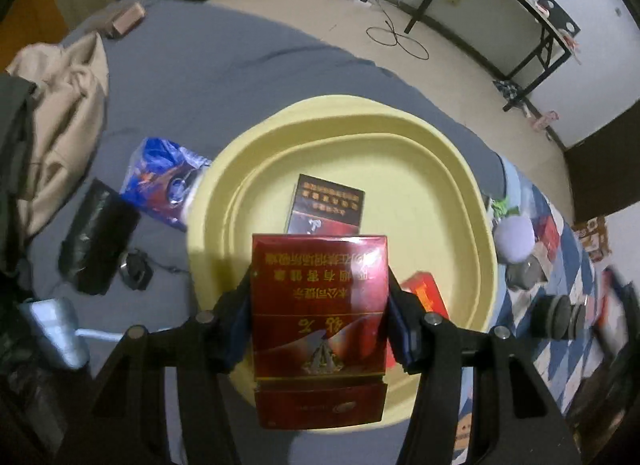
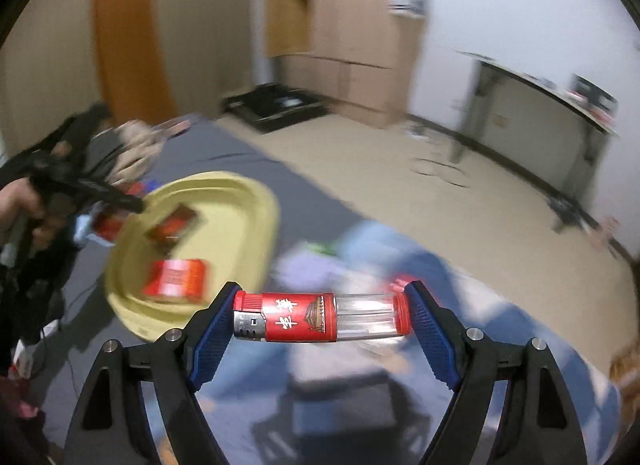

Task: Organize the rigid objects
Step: 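Lower the red-gold pack and red lighter into the yellow tray, open both grippers, then grasp the black sponge puck with the left gripper while the right grasps the Hongqiqiu pack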

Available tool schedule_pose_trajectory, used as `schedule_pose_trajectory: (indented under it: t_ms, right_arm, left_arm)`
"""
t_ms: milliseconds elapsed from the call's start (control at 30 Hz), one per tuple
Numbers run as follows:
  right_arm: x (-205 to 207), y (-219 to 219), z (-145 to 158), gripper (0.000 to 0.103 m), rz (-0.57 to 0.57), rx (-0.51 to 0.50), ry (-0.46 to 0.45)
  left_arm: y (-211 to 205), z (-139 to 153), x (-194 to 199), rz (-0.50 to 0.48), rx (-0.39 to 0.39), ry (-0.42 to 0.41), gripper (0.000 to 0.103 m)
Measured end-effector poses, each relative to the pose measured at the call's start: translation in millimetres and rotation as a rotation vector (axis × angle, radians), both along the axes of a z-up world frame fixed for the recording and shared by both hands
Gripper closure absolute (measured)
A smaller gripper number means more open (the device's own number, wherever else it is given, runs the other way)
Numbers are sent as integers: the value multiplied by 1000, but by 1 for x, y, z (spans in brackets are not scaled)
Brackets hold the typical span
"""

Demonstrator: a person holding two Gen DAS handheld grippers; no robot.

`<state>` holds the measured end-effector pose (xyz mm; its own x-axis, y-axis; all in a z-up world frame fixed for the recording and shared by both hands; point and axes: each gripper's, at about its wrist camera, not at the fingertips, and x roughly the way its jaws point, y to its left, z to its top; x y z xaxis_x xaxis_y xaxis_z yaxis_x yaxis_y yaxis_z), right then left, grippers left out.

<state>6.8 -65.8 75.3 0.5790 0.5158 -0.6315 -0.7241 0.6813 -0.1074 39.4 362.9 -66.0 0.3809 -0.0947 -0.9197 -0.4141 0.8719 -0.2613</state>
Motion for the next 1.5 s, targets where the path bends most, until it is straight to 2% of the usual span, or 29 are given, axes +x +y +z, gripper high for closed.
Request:
schedule_pose_trajectory:
  t_ms: [133, 233, 433, 600, 633, 667, 700, 733, 767, 900, 1000, 1067, 1233, 1333, 1467, 1500]
  right_arm:
    - [-21, 86, -35, 21, 117, -68, 40]
    - [-24, 131, -68, 21, 135, -111, 98]
    - [-15, 174, -103, 21, 112, -223, 44]
    - [-10, 200, -117, 20, 130, -255, 50]
    - [-9, 203, -118, 20, 138, -246, 57]
    - [-12, 205, -121, 18, 142, -236, 69]
    - [-12, 205, -121, 9, 144, -228, 86]
    - [-11, 209, -121, 4, 148, -227, 108]
    - [-11, 211, -121, 1, 150, -225, 111]
    - [-23, 197, -86, 0, 160, -138, 104]
    - [-29, 161, -55, 0, 118, -47, 116]
    - [-29, 122, -36, 0, 71, 2, 123]
    - [-18, -5, -11, 0, -123, -20, 86]
    - [-8, -100, -4, 0, -299, -60, 70]
    - [15, -231, -11, 0, -616, -5, 186]
    - [19, -250, -14, 0, -663, 14, 212]
  left_arm:
    - [2, -14, 34, -11, -18, 13, 45]
    - [-1, -20, 52, -27, 21, 33, 45]
    - [8, -37, 58, -25, 20, 58, 45]
    - [9, -41, 59, -14, -6, 42, 40]
    - [12, -38, 57, -6, -16, 33, 34]
    - [14, -33, 54, 7, -22, 15, 21]
    - [15, -28, 53, 16, -25, -3, 15]
    - [16, -19, 50, 26, -25, -29, 5]
    - [15, -12, 48, 28, -29, -50, 0]
    - [-4, 23, 44, -45, -53, -115, 0]
    - [-38, 42, 46, -129, -62, -132, 0]
    - [-65, 52, 47, -189, -83, -144, 0]
    - [-151, 61, 54, -345, -131, -142, 0]
    - [-215, 52, 54, -441, -123, -113, 0]
    - [-298, 28, 52, -546, -70, -79, 0]
    - [-316, 21, 51, -577, -61, -61, 0]
